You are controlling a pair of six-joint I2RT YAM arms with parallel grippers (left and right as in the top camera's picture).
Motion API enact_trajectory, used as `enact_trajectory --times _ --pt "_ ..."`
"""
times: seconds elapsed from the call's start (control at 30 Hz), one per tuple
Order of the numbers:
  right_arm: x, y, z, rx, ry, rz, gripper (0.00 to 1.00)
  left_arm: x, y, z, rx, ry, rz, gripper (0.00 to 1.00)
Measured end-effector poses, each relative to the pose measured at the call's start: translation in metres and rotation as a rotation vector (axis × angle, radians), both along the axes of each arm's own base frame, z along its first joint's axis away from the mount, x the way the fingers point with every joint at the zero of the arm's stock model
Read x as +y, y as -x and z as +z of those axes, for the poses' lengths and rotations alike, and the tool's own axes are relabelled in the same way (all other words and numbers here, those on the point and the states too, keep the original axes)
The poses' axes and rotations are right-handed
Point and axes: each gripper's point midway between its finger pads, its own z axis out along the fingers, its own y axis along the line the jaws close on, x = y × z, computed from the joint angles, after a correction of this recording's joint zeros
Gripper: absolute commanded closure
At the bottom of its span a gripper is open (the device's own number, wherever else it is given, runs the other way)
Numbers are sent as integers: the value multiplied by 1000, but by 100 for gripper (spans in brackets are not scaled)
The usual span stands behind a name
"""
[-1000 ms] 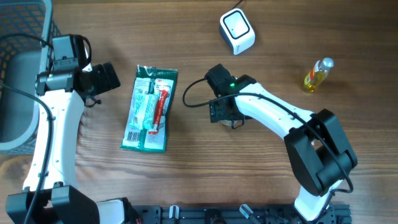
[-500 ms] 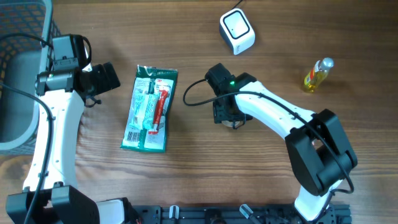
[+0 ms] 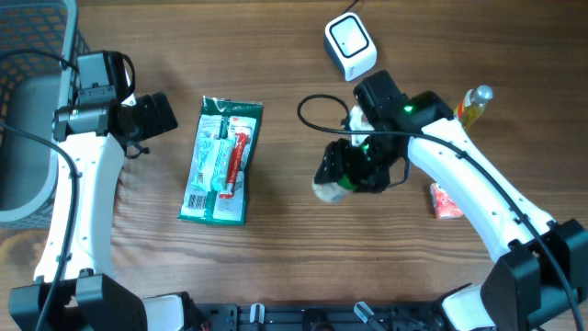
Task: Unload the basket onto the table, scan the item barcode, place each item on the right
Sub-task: 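Lift the jar and rotate it sideways with the right gripper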
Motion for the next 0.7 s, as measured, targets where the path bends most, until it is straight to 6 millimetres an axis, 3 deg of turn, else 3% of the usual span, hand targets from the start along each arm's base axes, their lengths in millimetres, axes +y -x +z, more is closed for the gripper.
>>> enact_trajectory --times 0.13,0.37,0.7 --pt "12 20 15 180 -77 -80 63 0 0 0 0 0 0 0" --pt "12 34 22 355 -51 -201 63 0 0 0 0 0 0 0" --pt "18 40 31 441 -81 -243 59 0 0 0 0 0 0 0"
